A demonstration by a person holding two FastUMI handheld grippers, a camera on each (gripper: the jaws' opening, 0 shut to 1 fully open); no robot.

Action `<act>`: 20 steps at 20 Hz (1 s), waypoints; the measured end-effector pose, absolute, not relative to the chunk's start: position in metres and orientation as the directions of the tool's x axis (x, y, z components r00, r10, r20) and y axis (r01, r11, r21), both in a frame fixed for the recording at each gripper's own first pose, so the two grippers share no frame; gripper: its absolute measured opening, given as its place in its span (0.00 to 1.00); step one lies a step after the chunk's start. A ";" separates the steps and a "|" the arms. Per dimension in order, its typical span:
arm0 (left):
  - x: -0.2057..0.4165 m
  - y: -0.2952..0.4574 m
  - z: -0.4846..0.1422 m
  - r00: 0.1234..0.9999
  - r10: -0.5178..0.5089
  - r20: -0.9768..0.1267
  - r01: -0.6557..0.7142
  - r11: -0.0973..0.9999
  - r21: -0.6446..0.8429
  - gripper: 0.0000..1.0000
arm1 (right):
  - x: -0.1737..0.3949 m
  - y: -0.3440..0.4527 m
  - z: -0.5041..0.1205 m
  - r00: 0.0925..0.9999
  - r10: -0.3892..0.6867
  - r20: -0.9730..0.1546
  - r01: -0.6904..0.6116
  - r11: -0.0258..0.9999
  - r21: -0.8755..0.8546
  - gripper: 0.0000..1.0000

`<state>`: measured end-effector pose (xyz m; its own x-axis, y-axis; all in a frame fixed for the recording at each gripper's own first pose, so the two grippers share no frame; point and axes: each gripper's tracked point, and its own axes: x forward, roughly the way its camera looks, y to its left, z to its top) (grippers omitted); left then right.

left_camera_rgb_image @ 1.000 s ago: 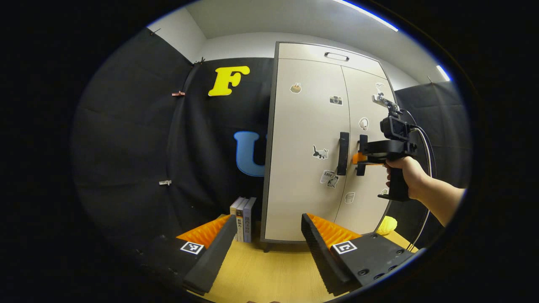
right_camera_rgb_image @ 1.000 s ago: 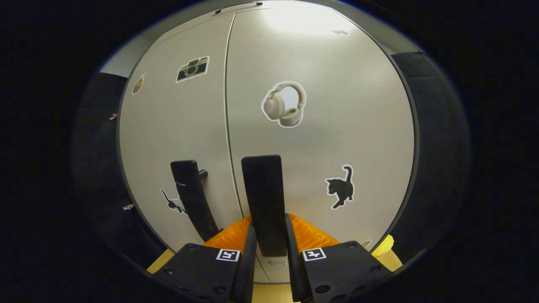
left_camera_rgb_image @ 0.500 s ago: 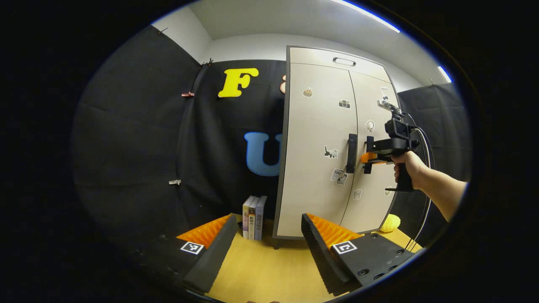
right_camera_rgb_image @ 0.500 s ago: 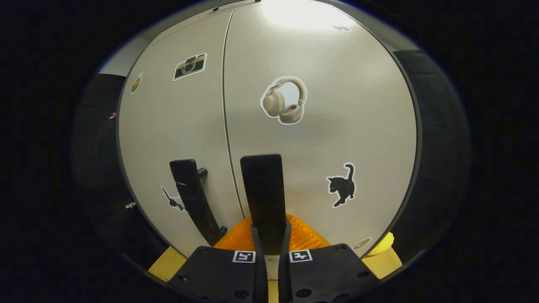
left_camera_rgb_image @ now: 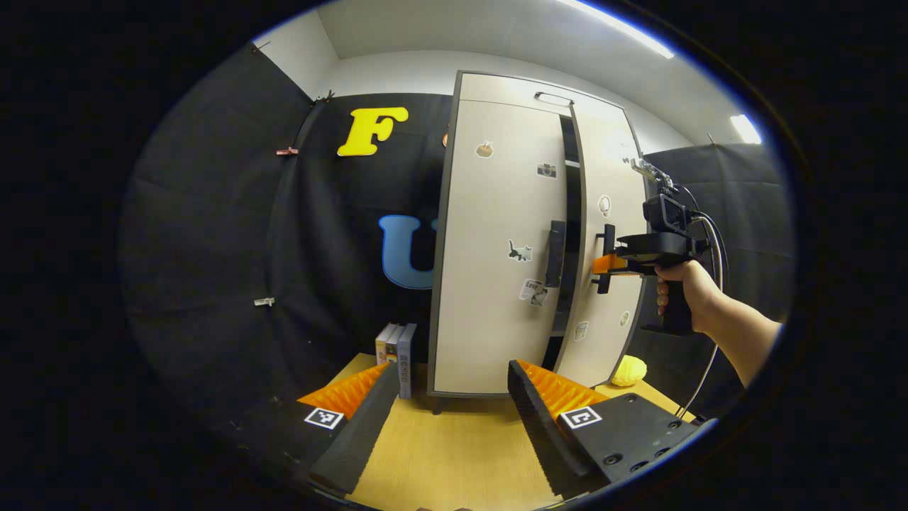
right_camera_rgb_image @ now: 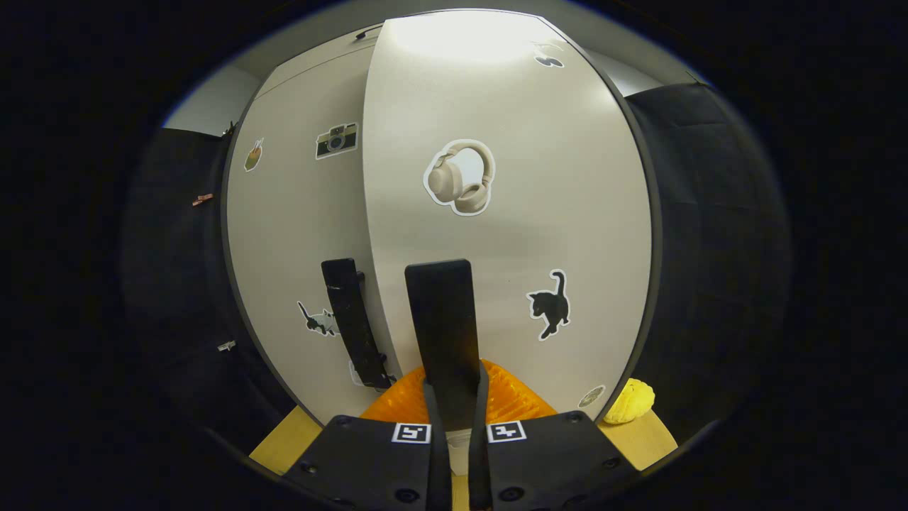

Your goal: Open the right door of the double-door shoe cabinet with the right hand, and open the left door with the left hand.

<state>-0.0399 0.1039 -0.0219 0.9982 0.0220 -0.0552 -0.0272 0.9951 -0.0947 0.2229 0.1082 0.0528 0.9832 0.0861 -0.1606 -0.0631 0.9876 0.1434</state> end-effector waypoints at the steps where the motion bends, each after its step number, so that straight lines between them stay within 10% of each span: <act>1: -0.040 0.096 -0.021 0.998 0.000 -0.057 -0.005 0.995 -0.096 0.95 | 0.220 0.107 0.053 0.984 0.084 -0.160 -0.061 0.988 0.141 0.13; 20: -0.058 -0.021 -0.005 0.991 0.120 -0.066 -0.122 0.992 -0.031 0.95 | 0.176 0.063 0.064 0.947 0.303 -0.107 -0.282 0.944 0.174 0.13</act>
<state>-0.0579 -0.0207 -0.0049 0.9906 0.1199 -0.0663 -0.1222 0.9920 -0.0312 0.1755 0.0626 0.0638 0.9471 0.3025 -0.1066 -0.2818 0.9435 0.1743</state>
